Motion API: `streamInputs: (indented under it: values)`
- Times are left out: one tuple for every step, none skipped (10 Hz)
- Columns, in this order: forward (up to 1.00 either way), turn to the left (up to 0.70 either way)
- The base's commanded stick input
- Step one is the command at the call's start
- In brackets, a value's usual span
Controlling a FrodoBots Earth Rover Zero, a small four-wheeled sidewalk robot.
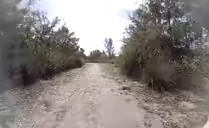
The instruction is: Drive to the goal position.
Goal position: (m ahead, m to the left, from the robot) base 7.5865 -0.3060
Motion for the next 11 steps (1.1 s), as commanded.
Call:
streamInputs:
  values:
    - [0.85,0.00]
    - [0.85,0.00]
    - [0.85,0.00]
    - [0.85,0.00]
    - [0.85,0.00]
    - [0.85,0.00]
    - [0.85,0.00]
    - [0.85,0.00]
    - [0.85,0.00]
    - [0.85,0.00]
    - [0.85,0.27]
